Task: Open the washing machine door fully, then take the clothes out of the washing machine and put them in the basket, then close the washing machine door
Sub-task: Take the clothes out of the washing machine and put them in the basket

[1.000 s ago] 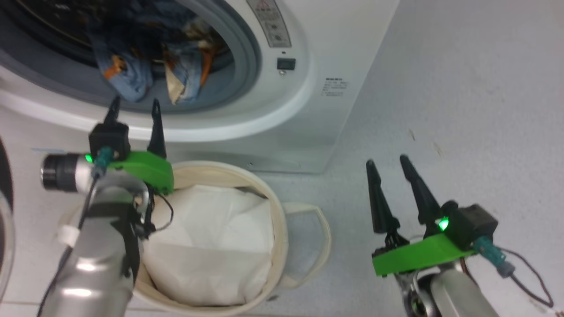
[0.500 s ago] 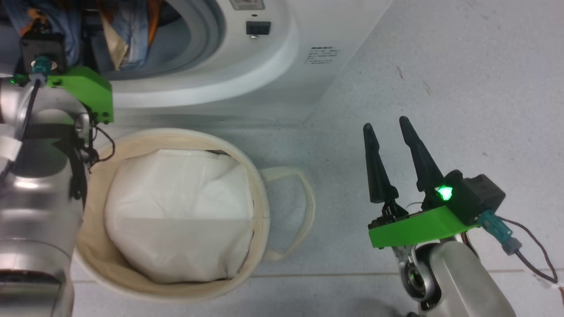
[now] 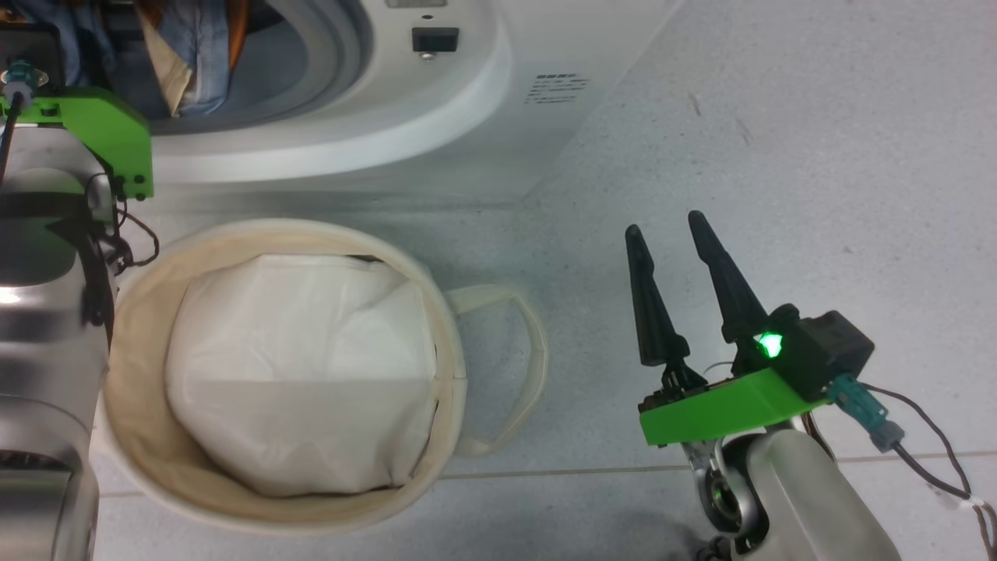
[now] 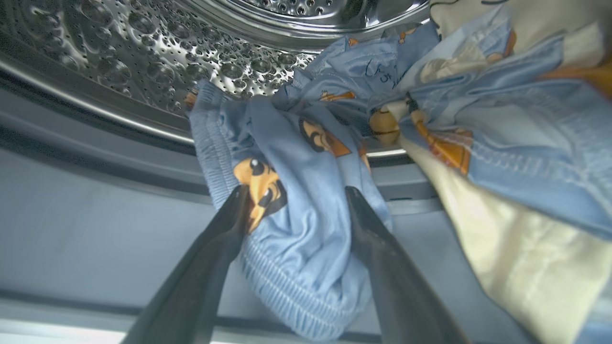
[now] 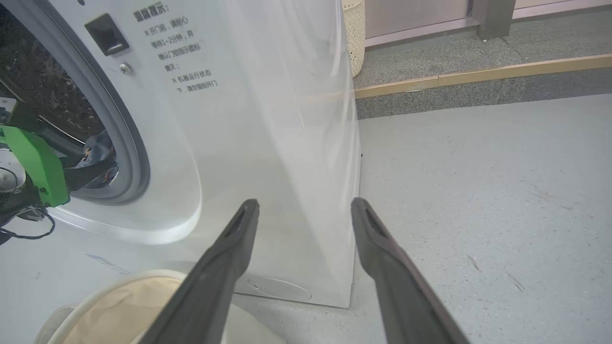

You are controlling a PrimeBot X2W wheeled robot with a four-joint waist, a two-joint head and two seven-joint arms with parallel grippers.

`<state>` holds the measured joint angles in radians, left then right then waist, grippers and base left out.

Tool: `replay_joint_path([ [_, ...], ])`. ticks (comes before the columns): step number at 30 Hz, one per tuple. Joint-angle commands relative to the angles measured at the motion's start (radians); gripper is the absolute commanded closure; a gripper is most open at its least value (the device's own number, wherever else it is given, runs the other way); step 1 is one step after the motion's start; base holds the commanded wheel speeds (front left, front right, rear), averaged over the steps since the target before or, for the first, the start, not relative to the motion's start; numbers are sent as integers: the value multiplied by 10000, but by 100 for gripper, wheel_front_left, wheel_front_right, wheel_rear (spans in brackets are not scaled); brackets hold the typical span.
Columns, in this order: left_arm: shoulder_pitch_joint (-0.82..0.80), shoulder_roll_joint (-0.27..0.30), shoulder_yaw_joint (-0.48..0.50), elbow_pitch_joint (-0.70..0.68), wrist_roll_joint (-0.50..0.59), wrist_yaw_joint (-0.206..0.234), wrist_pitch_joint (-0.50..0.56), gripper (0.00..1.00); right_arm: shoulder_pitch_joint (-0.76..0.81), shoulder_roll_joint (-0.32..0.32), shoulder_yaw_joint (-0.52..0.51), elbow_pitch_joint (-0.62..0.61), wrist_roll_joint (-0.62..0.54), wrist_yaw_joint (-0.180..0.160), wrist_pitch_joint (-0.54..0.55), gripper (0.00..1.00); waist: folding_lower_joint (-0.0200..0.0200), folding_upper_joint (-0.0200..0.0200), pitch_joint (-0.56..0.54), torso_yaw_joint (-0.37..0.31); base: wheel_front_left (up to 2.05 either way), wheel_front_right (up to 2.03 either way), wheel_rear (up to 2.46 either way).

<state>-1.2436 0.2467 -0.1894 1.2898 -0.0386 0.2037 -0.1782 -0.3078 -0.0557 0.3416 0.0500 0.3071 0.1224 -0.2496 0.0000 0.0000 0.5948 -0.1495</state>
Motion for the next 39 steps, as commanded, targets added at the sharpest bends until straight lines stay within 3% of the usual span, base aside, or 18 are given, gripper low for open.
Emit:
replay_joint_path([
  [1, -265, 502, 95, -136, -16, 125, 89, 0, 70, 55, 250, -205, -120, 83, -122, 0, 0, 0, 62, 64, 0, 0, 0],
  [3, -332, 435, 61, -106, -40, 146, 191, 1, 66, 55, 259, -174, -199, 83, -122, 0, 0, 0, 137, 136, 0, 0, 0],
  [4, -364, 392, 65, -97, -78, 129, 176, 100, 61, 55, 250, -176, -215, 83, -122, 0, 0, 0, 161, 169, 0, 0, 0],
  [15, -70, -221, 473, -822, -930, -696, -810, 100, 112, 55, 184, -115, -301, 83, -122, 0, 0, 0, -239, 645, 0, 0, 0],
  [22, 2199, -449, 1197, -5544, -1270, -1218, -832, 100, 206, 55, -213, -103, -132, 83, -122, 0, 0, 0, -1274, 936, 0, 0, 0],
  [27, 4510, -750, 1584, -8545, -858, -1368, -833, 100, 547, 55, -830, -20, -115, 83, -122, 0, 0, 0, -2414, 1179, 0, 0, 0],
  [34, 7006, -1248, 1638, -11689, -348, -1644, -834, 100, 1217, 55, -1198, 116, -126, 83, -122, 0, 0, 0, -3933, 1510, 0, 0, 0],
  [39, 8342, -1487, 1489, -13089, -82, -1700, -834, 100, 1719, 55, -1297, 212, -39, 83, -122, 0, 0, 0, -4628, 1766, 0, 0, 0],
])
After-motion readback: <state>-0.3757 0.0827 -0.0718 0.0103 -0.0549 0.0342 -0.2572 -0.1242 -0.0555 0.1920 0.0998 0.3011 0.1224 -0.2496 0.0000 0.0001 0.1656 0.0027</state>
